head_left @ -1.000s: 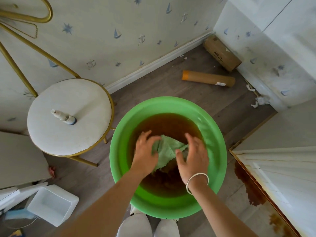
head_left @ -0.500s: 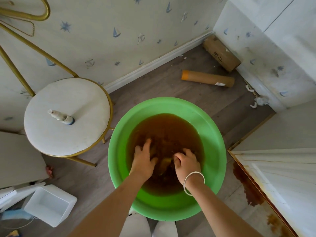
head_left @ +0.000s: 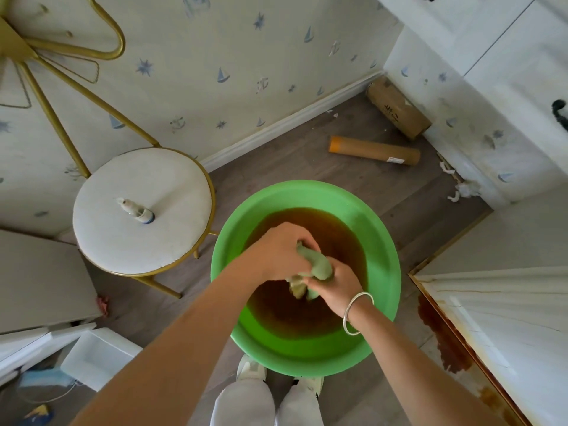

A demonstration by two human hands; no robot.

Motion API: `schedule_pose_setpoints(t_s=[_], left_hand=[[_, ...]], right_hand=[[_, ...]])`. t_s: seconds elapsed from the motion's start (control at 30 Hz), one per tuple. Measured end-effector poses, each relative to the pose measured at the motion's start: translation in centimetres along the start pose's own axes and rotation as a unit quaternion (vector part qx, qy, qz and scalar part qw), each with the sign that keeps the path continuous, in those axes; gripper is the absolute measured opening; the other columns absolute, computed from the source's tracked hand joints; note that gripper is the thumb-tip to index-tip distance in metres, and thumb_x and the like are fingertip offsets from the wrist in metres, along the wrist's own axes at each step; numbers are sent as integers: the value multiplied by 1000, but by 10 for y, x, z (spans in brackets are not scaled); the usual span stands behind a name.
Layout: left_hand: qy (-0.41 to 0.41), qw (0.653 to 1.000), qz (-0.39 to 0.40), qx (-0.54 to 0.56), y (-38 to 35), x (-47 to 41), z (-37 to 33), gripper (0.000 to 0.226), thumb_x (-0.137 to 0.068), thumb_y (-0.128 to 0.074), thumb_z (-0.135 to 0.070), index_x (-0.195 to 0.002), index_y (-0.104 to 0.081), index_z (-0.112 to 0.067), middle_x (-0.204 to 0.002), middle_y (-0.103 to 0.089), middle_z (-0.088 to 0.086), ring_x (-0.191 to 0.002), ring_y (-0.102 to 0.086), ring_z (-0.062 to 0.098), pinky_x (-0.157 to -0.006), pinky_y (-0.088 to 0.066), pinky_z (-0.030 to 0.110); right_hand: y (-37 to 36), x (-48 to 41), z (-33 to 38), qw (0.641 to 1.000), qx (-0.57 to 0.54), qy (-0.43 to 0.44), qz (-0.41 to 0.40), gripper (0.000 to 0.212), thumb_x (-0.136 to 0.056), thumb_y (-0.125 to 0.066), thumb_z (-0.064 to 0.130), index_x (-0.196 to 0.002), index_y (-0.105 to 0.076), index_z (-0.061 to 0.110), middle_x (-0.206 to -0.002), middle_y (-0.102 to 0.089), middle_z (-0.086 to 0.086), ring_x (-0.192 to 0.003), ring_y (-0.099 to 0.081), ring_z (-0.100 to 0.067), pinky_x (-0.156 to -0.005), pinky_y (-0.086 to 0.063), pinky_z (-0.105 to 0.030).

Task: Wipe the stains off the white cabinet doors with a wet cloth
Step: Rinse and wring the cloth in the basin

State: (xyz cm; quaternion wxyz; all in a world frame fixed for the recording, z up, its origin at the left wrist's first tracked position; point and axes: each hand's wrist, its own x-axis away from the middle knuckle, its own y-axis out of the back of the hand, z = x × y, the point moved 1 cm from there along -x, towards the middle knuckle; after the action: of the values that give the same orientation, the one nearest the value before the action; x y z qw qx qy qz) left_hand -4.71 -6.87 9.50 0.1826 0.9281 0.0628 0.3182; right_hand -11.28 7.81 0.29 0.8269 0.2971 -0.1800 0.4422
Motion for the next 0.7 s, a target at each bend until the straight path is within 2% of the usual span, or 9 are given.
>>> schedule_pose_setpoints(t_s=[0.1, 0.17, 0.2, 0.27, 0.33, 0.43, 0.5, 0.6, 0.7], left_hand=[[57, 988, -93, 107, -2, -1, 18, 24, -82, -59, -1, -97, -68, -18, -93, -65, 1, -78, -59, 15, -68, -48, 24], [137, 949, -138, 246, -17, -2, 29, 19, -90, -58, -15, -106, -66, -22, -114, -62, 3, -92, -55, 15, -77, -46, 27], [192, 917, -136, 322, -27, -2, 32, 25, -92, -59, -31, -116, -62, -26, -128, -55, 2, -102, -52, 17, -83, -47, 33], [294, 821, -66, 485, -48, -3, 37, 70, -80, -62, -62, -139, -43, -30, -148, -36, 3, -128, -41, 30, -89, -46, 48], [295, 699, 41, 650, -66, -6, 38, 98, -62, -68, -74, -142, -40, -24, -146, -40, 14, -128, -45, 39, -90, -48, 55], [227, 604, 7, 764, -71, -9, 37, 75, -78, -59, -66, -122, -57, -5, -117, -65, 14, -103, -65, 30, -85, -53, 44], [185, 600, -80, 774, -68, -12, 41, 43, -90, -58, -45, -111, -60, -8, -106, -66, 7, -93, -66, 20, -79, -54, 36], [160, 643, -106, 741, -65, -14, 44, 16, -91, -61, -25, -101, -65, -12, -84, -64, 2, -75, -65, 13, -66, -55, 30], [172, 699, -67, 691, -63, -13, 38, 20, -85, -66, -35, -88, -66, -15, -79, -62, 3, -69, -67, 16, -67, -55, 34]], right_hand=[[7, 7, 14, 995, -53, -15, -88, 27, -84, -61, -2, -99, -50, 17, -89, -57, 2, -81, -58, -19, -64, -50, -24], [9, 15, 31, 987, -109, 2, -121, 41, -80, -55, -12, -107, -51, 17, -96, -54, 5, -83, -55, -12, -61, -47, -13], [9, 19, 40, 984, -128, 12, -123, 43, -77, -54, -15, -105, -53, 18, -98, -54, 6, -84, -55, -9, -61, -46, -10], [6, 26, 51, 983, -146, 27, -108, 39, -74, -58, -14, -94, -56, 19, -100, -59, 4, -86, -58, -9, -63, -48, -12], [3, 35, 56, 986, -136, 36, -85, 35, -72, -64, -10, -87, -54, 20, -97, -62, -2, -82, -60, -12, -60, -48, -14], [-1, 50, 52, 994, -80, 67, -42, 35, -68, -73, 0, -85, -50, 19, -95, -60, -6, -78, -57, -11, -59, -45, -15], [-1, 57, 42, 995, -59, 82, -26, 35, -65, -79, 18, -87, -51, 19, -100, -57, -6, -83, -55, -7, -66, -43, -13], [5, 57, 25, 984, -157, 4, -78, 59, -55, -72, 61, -102, -57, 29, -120, -52, -1, -111, -52, -6, -95, -42, -22], [10, 43, 19, 902, -413, -124, 31, 85, -42, -86, 64, -117, -61, 32, -133, -57, -3, -127, -51, -18, -103, -42, -38]])
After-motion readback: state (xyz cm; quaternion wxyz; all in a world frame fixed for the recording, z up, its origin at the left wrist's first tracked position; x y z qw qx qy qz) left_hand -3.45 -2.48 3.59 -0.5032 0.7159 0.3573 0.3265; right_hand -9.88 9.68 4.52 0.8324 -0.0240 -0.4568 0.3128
